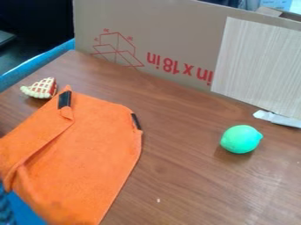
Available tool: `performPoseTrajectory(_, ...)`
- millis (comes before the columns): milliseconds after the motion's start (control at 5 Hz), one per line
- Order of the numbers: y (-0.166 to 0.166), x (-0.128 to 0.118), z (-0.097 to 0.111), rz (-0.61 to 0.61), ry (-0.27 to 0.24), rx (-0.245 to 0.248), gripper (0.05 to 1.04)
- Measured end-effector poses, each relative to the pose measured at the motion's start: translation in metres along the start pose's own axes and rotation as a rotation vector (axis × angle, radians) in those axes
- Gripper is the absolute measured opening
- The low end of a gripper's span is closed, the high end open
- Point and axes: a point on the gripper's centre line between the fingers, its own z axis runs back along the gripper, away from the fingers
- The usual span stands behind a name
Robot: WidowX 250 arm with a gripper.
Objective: Unfold the cloth from top right to bottom left
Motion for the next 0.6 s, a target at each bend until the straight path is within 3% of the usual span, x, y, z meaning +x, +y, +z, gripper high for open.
performPoseTrajectory(200, 0.005, 0.002, 0.008, 0.017, -0.001, 0.003, 0.997)
performPoseTrajectory(400, 0.004, 0.006, 0.006, -0.065, 0.031, 0.028, 1.001)
performPoseTrajectory(600, -0.018, 0.009, -0.004, -0.308, 0.152, 0.045, 1.0)
